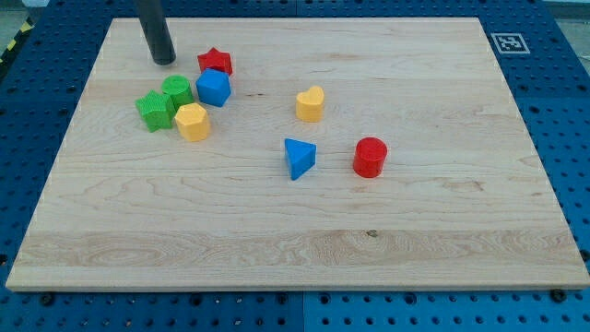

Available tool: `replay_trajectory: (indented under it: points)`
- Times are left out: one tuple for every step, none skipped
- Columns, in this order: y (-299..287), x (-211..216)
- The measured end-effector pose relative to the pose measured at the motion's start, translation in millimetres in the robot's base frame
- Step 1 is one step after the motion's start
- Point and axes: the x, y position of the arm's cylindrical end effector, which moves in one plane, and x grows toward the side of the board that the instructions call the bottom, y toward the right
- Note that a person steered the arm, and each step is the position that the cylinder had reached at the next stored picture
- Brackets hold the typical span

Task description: Move the red star towards the red circle

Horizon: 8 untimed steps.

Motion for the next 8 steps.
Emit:
replay_trajectory:
  points:
    - [24, 22]
    - [58, 24]
    - [84, 24]
    - [92, 24]
    - [85, 23]
    - [68, 9]
    - [74, 5]
    - [91, 5]
